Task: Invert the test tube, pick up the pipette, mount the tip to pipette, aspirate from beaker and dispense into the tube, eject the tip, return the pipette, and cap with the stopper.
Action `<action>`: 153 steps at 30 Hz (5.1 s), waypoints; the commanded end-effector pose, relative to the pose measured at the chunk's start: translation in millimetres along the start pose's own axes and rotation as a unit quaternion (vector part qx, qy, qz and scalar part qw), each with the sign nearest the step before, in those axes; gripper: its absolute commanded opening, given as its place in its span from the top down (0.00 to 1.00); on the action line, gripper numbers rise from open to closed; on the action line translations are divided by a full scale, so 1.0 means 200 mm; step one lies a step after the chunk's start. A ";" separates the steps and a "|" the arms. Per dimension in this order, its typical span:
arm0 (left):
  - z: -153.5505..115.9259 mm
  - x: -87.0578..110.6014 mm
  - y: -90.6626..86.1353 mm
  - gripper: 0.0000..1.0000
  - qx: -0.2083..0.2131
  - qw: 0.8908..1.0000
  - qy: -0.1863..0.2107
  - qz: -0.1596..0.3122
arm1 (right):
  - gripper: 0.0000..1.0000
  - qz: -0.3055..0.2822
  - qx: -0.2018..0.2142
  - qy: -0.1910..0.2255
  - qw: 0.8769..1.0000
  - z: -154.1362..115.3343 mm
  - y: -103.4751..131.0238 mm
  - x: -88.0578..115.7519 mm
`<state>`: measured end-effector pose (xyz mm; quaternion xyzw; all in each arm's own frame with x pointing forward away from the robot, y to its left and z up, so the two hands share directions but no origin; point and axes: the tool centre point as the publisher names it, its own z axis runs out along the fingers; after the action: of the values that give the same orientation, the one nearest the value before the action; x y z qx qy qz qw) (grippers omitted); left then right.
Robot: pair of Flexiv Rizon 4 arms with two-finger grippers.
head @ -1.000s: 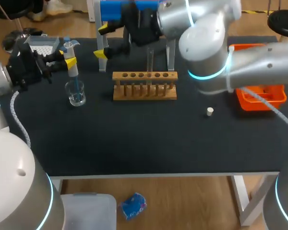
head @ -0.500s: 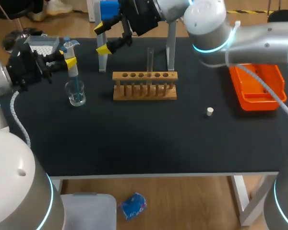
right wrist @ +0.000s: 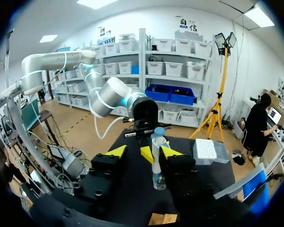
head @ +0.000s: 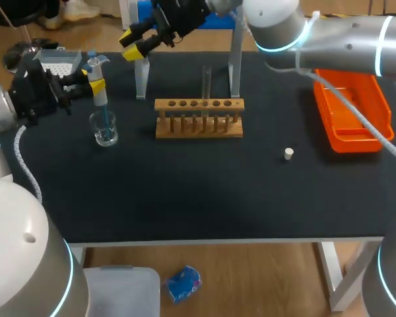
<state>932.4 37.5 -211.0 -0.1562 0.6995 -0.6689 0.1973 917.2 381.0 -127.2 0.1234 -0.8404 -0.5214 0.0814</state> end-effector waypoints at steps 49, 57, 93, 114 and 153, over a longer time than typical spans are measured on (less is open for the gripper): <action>0.00 0.00 0.00 1.00 0.001 1.000 -0.002 0.001 | 1.00 -0.049 -0.117 0.098 0.987 0.36 0.13 -0.17; 0.00 0.00 0.00 1.00 0.001 1.000 -0.002 0.001 | 1.00 -0.047 -0.124 0.099 0.986 0.36 0.11 -0.17; 0.00 0.00 0.00 1.00 0.001 1.000 -0.002 0.001 | 1.00 -0.020 -0.129 0.109 0.985 0.43 0.01 -0.19; 0.00 0.00 0.00 1.00 0.001 1.000 -0.002 0.001 | 1.00 -0.041 -0.124 0.102 0.986 0.39 0.10 -0.19; 0.00 0.00 0.00 1.00 0.001 1.000 -0.002 0.001 | 0.00 -0.094 -0.054 0.075 0.991 0.19 0.27 -0.09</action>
<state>933.0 36.4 -212.6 -0.1561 0.6984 -0.6695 0.1991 926.0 454.1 -103.8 0.2411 -0.7753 -0.5734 0.1094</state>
